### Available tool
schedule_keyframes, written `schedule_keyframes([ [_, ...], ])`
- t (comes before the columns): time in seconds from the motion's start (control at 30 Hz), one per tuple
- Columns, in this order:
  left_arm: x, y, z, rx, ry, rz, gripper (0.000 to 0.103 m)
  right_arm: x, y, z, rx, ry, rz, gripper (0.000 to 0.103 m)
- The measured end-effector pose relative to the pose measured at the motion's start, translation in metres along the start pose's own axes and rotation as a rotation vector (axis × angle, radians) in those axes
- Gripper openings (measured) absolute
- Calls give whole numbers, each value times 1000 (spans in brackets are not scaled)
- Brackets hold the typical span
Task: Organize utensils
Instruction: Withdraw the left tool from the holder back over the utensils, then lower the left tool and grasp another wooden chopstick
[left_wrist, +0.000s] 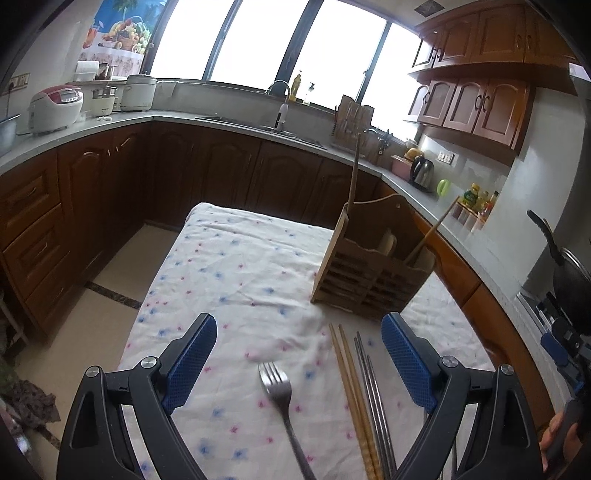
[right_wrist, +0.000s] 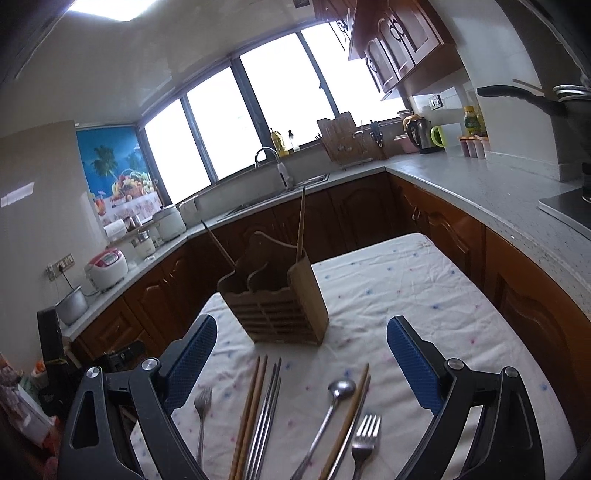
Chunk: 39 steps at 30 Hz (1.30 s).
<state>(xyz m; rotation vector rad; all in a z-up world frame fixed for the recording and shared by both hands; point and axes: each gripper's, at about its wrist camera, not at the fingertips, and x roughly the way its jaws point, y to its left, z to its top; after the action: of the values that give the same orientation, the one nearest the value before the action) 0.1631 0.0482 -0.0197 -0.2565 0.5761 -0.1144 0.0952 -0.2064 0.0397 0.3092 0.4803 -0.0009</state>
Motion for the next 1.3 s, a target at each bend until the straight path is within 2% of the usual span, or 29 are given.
schedule_keyframes([
  [0.4,-2,-5,-2,14,54,6,91,2,-7,-18,-18,45,-67,91],
  [0.63,11,-14,1,29,82,17,90,14,-13,-22,-25,82,-88,82],
  [0.9,42,-23,1,54,173,43,89,40,-24,-33,-17,180,-109,71],
  [1.03,62,-31,2,76,219,47,84,57,-30,-40,-17,242,-113,64],
  [1.17,89,-40,4,102,274,52,73,76,-32,-45,-18,297,-115,47],
  [1.3,118,-48,7,125,337,57,61,97,-36,-47,-14,352,-128,36],
])
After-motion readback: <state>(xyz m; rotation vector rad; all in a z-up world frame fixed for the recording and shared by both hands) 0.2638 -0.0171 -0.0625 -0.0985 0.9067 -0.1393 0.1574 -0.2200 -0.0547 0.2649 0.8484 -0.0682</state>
